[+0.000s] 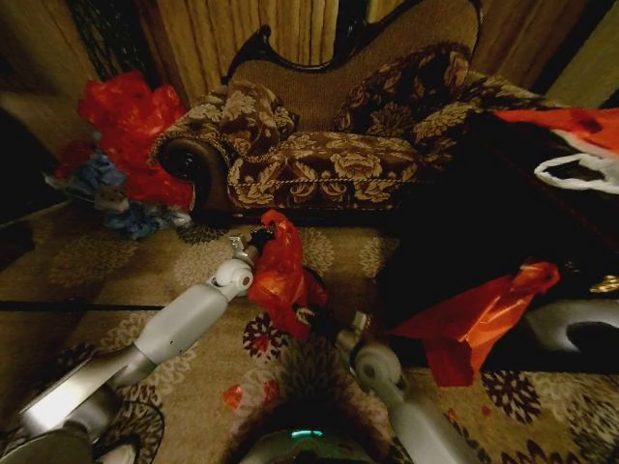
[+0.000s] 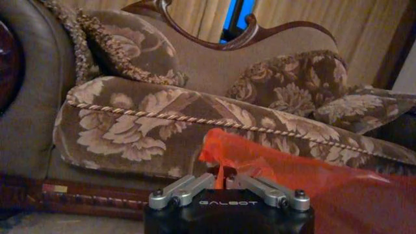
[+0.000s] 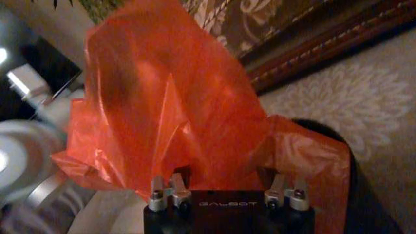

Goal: Place a garbage bag over the trash bin.

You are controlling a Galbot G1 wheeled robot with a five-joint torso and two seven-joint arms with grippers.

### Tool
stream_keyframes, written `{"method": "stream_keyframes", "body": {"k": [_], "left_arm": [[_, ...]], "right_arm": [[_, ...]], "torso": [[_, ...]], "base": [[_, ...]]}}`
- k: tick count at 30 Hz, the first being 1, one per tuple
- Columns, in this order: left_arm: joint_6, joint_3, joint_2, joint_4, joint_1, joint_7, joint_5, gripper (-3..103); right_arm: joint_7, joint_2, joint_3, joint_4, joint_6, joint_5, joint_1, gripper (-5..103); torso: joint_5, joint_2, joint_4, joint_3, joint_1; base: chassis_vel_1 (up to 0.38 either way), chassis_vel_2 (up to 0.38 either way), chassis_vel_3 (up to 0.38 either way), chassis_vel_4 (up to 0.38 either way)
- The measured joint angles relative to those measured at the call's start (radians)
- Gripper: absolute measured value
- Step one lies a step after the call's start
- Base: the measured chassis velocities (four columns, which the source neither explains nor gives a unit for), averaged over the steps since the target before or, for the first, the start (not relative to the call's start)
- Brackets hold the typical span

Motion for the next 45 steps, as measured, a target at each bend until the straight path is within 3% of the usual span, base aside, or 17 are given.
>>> {"method": "stream_keyframes", "body": {"k": [1, 5, 7, 8, 10, 12, 15, 19, 32, 41, 45], "left_arm": [[0.000, 0.000, 0.000, 0.000, 0.000, 0.000, 0.000, 0], [0.005, -0.012, -0.003, 0.000, 0.012, -0.013, -0.020, 0], [0.006, -0.013, -0.004, -0.001, 0.015, -0.016, -0.024, 0], [0.007, -0.014, -0.005, -0.004, 0.021, -0.020, -0.028, 0], [0.007, -0.016, -0.006, -0.004, 0.022, -0.022, -0.029, 0], [0.009, -0.023, -0.006, -0.006, 0.025, -0.028, -0.037, 0], [0.011, -0.028, -0.005, -0.006, 0.025, -0.033, -0.046, 0], [0.015, -0.044, 0.000, -0.008, 0.028, -0.041, -0.070, 0], [0.022, -0.059, 0.004, -0.008, 0.030, -0.039, -0.097, 0], [0.023, -0.066, 0.012, -0.020, 0.034, -0.041, -0.109, 0], [0.024, -0.077, 0.024, -0.034, 0.044, -0.042, -0.123, 0]], "right_arm": [[0.000, 0.000, 0.000, 0.000, 0.000, 0.000, 0.000, 66], [-0.006, 0.027, -0.002, -0.066, 0.026, -0.021, 0.062, 44], [-0.012, 0.031, -0.002, -0.081, 0.033, -0.032, 0.074, 44], [-0.026, 0.040, -0.002, -0.115, 0.048, -0.051, 0.102, 33], [-0.030, 0.043, -0.002, -0.127, 0.054, -0.056, 0.111, 33], [-0.044, 0.062, -0.001, -0.180, 0.078, -0.074, 0.151, 23], [-0.050, 0.079, 0.002, -0.213, 0.091, -0.080, 0.179, 18], [-0.054, 0.116, -0.003, -0.243, 0.104, -0.069, 0.211, 1], [-0.008, 0.178, -0.012, -0.169, 0.109, 0.037, 0.089, 0], [-0.041, 0.263, 0.021, -0.281, 0.164, 0.115, 0.151, 0], [-0.064, 0.260, 0.028, -0.306, 0.174, 0.116, 0.136, 0]], "torso": [[0.0000, 0.000, 0.0000, 0.000, 0.000], [0.0000, 0.000, -0.0001, 0.000, 0.000], [-0.0001, 0.000, -0.0001, 0.000, 0.000], [-0.0001, 0.000, -0.0001, 0.000, 0.000], [-0.0002, 0.000, -0.0001, 0.000, 0.000], [0.0001, 0.000, -0.0001, 0.000, 0.000], [-0.0001, 0.000, -0.0001, 0.000, 0.000], [-0.0001, 0.000, -0.0001, 0.000, 0.000], [-0.0001, 0.000, -0.0002, 0.000, 0.000], [-0.0001, 0.000, 0.0000, 0.000, 0.000], [0.0000, 0.000, 0.0001, 0.000, 0.000]], "base": [[0.000, 0.000, 0.000, 0.000], [0.000, 0.000, 0.000, 0.000], [0.000, 0.000, 0.000, 0.000], [0.000, 0.000, 0.000, 0.000], [0.000, 0.000, 0.000, 0.000], [0.000, 0.000, 0.000, 0.000], [0.000, 0.000, 0.000, 0.000], [0.000, 0.000, 0.000, 0.000], [0.000, 0.000, 0.000, 0.000], [0.000, 0.000, 0.000, 0.000], [0.000, 0.000, 0.000, 0.000]]}}
